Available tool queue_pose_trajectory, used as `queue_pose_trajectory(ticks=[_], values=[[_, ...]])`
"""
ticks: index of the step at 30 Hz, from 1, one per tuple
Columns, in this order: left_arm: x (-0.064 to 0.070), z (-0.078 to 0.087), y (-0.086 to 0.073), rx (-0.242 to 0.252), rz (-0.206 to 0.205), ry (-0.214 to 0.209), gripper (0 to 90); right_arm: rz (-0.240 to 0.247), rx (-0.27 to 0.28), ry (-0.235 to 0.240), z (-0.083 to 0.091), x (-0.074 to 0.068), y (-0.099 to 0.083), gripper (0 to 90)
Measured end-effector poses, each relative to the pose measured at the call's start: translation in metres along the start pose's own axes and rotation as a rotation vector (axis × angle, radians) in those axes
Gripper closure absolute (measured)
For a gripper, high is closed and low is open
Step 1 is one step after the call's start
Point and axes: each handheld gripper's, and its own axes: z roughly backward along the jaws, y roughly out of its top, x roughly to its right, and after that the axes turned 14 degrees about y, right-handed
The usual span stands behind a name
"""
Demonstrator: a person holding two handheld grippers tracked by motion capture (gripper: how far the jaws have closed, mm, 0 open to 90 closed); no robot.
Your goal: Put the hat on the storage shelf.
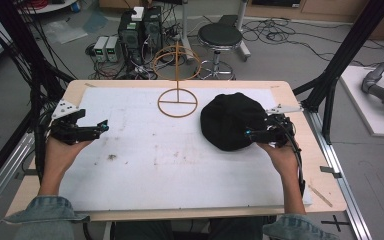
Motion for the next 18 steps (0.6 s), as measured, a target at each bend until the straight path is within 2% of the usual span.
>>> queue_pose_trajectory(ticks=[4, 6, 8, 10, 14, 18], values=[[0.001, 0.0, 0.0, -0.01, -0.004, -0.001, 12.3, 0.008, 0.014, 0.011, -0.003, -0.001, 0.002, 8.5], [0.001, 0.0, 0.0, -0.007, 0.002, -0.007, 12.3, 0.0, 0.045, 0.049, -0.005, -0.002, 0.004, 8.5], [0.001, 0.0, 0.0, -0.006, 0.003, -0.007, 12.3, 0.01, 0.06, 0.056, -0.008, -0.005, 0.006, 9.9], [0.0, 0.0, 0.0, -0.006, 0.002, -0.009, 12.3, 0.032, 0.07, 0.058, -0.012, -0.005, 0.008, 12.7], [-0.001, 0.0, -0.001, -0.008, 0.003, -0.009, 12.4, 0.047, 0.093, 0.075, -0.022, -0.005, 0.013, 12.7], [-0.001, -0.001, -0.001, -0.009, 0.006, -0.01, 12.3, 0.067, 0.109, 0.063, -0.033, -0.005, 0.016, 12.6]])
